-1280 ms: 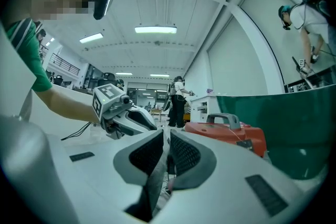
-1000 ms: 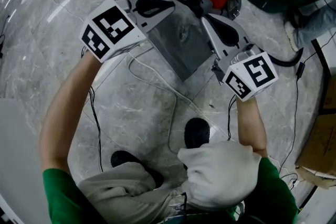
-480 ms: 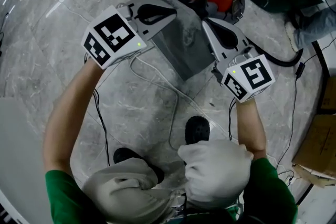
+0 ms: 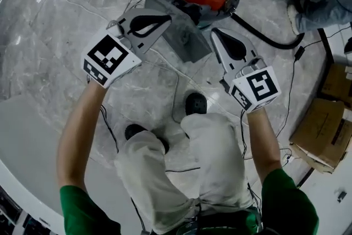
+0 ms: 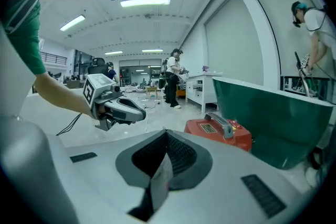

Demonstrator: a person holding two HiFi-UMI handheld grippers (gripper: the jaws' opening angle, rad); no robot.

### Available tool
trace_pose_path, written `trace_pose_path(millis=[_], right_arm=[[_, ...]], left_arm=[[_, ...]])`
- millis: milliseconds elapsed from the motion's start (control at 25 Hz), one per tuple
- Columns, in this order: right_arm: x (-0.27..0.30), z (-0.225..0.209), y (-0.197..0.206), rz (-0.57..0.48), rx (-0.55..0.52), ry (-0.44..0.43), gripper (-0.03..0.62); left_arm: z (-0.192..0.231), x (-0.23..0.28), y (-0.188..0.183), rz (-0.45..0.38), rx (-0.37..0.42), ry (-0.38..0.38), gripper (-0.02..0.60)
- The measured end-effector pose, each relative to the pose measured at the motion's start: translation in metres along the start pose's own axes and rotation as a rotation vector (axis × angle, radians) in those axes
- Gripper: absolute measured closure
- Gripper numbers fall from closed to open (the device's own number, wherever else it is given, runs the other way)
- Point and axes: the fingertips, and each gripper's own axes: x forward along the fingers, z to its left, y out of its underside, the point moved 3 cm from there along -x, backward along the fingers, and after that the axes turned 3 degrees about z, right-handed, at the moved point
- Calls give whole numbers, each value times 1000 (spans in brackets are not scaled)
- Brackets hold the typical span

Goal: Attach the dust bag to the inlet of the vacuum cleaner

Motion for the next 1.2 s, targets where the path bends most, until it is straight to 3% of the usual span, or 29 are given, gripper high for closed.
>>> trace_pose_path(millis=[520, 760, 1000, 1200], right_arm=[[-103, 11, -224, 39, 76, 5, 586], [-156, 5, -327, 42, 96, -14, 586], [-208, 0, -394, 33, 114, 1, 586], [-232, 0, -428, 5, 116, 0, 586]], left_arm=[[-19, -114, -208, 45, -125, -52, 578], [-38, -147, -312, 10, -244, -121, 578], [-65, -170, -386, -12, -316, -173, 578], [-63, -195, -438, -61, -352, -242, 578]])
